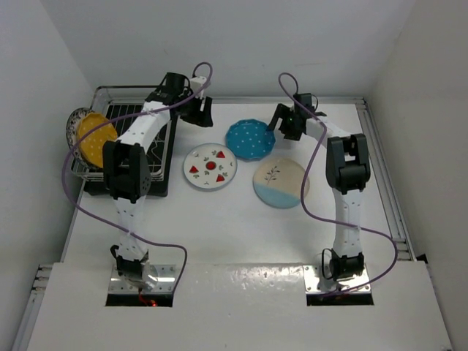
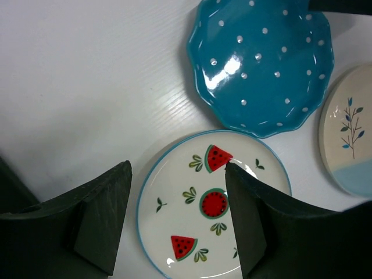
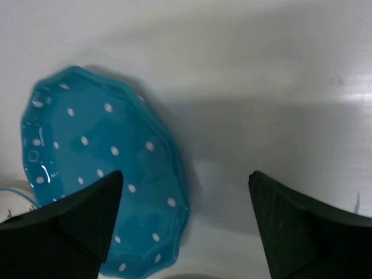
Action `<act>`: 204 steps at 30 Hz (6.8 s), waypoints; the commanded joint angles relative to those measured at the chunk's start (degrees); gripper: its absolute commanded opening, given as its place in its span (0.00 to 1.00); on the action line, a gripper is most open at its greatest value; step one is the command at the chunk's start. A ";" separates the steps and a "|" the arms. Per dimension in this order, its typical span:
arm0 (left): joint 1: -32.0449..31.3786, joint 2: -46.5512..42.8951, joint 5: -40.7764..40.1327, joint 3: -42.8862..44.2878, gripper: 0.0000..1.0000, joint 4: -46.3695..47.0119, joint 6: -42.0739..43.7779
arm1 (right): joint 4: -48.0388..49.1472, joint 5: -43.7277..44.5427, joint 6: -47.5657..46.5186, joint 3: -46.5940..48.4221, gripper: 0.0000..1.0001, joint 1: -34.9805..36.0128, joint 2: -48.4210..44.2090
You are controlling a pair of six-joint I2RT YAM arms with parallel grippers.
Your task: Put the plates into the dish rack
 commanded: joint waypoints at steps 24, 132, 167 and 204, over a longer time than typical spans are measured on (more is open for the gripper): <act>1.71 -0.77 1.61 0.06 0.70 -0.02 1.76 | 20.67 -22.47 21.08 -8.05 0.00 -1.02 -1.06; 24.12 -34.34 -45.14 -8.55 0.00 1.04 21.53 | 5.41 -13.88 -2.55 -24.76 0.99 12.78 -34.99; 25.01 -32.50 -24.68 -5.78 0.67 -1.85 10.55 | -5.13 4.89 -0.88 -30.20 0.99 7.86 -39.82; -18.42 4.24 11.98 -6.09 0.72 3.23 -4.22 | 3.30 -1.13 -1.76 -54.75 0.93 -7.35 -45.47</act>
